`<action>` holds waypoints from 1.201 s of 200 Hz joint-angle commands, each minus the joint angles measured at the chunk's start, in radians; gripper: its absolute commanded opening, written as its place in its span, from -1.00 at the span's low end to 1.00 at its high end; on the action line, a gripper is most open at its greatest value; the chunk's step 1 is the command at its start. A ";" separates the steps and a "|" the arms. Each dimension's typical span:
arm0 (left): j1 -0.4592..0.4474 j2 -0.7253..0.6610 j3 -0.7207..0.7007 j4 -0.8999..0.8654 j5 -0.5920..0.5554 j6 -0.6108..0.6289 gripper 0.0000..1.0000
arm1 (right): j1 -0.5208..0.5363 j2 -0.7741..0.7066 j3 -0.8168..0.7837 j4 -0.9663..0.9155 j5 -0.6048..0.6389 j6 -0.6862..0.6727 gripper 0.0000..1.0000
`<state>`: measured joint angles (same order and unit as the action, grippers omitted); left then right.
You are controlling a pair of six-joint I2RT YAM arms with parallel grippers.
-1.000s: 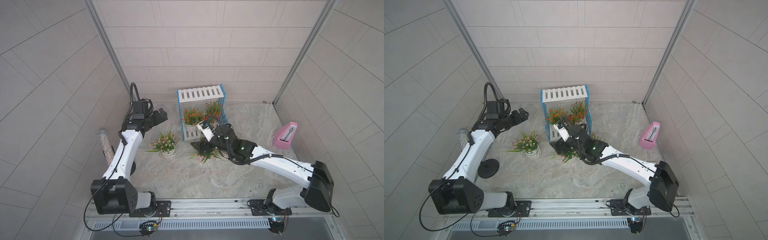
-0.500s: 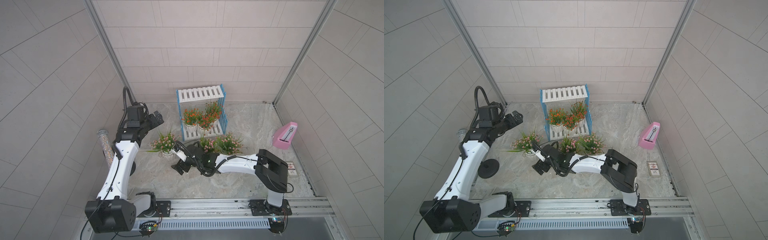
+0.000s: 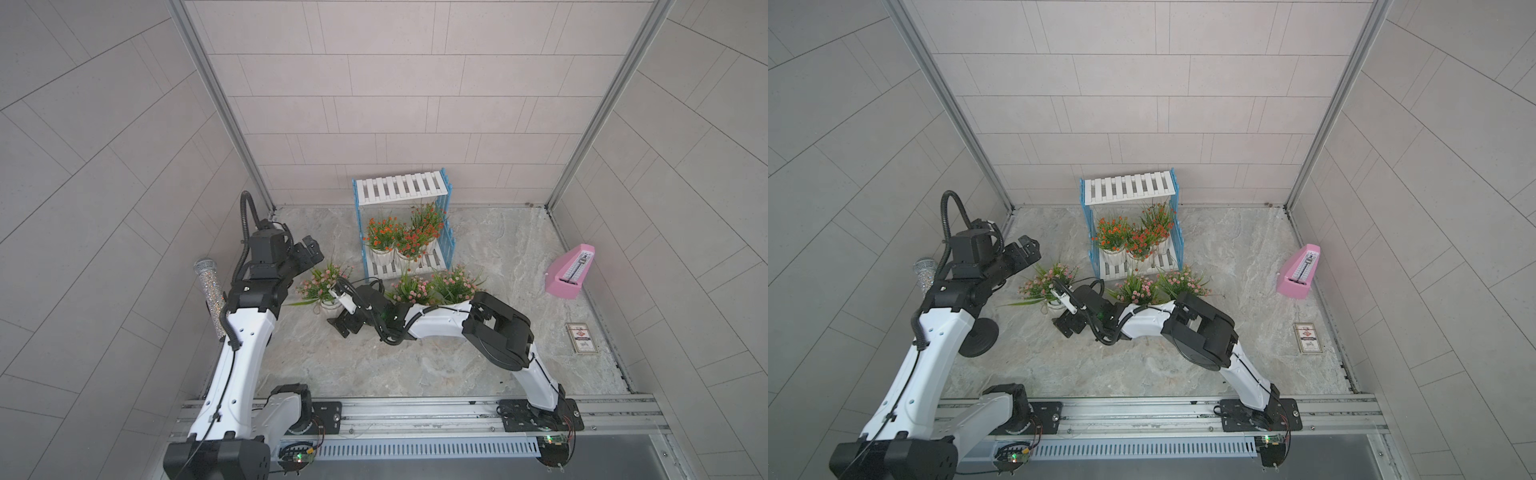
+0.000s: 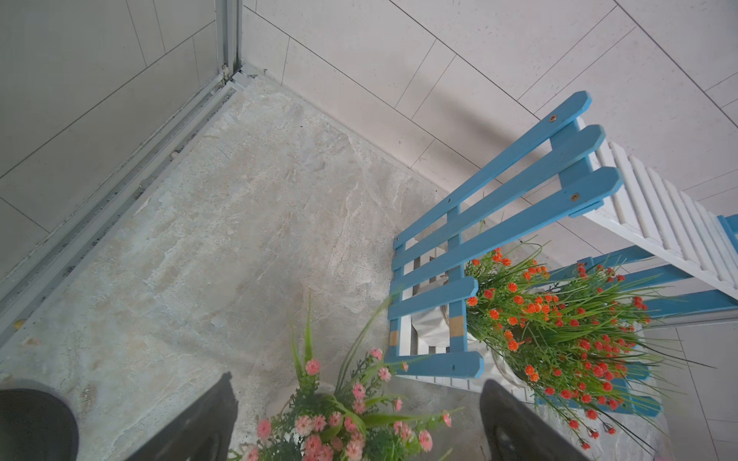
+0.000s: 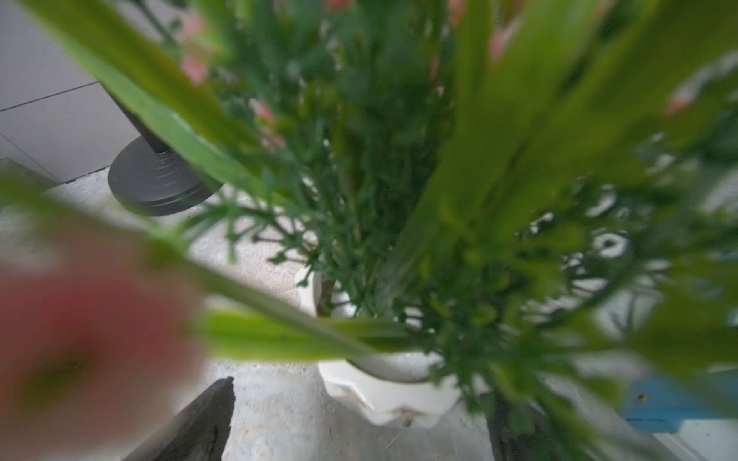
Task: Place the baby's breath potted plants on the rack by color
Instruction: Pick up the baby's breath potted plant from the center of the board.
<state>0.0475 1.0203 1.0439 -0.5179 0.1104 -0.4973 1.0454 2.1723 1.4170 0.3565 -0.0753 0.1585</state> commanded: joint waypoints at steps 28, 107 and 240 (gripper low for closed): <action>0.000 -0.023 -0.039 0.033 -0.013 0.013 0.98 | -0.040 0.070 0.085 0.020 -0.051 -0.025 0.99; 0.000 0.004 -0.036 0.040 0.041 0.022 0.98 | -0.065 0.182 0.195 0.075 -0.178 -0.022 0.99; -0.005 0.011 -0.025 0.036 0.030 0.028 0.98 | -0.067 0.150 0.127 0.220 -0.143 0.027 0.58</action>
<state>0.0452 1.0283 1.0111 -0.4976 0.1482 -0.4782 0.9791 2.3985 1.6268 0.5369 -0.2340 0.1696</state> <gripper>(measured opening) 0.991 0.918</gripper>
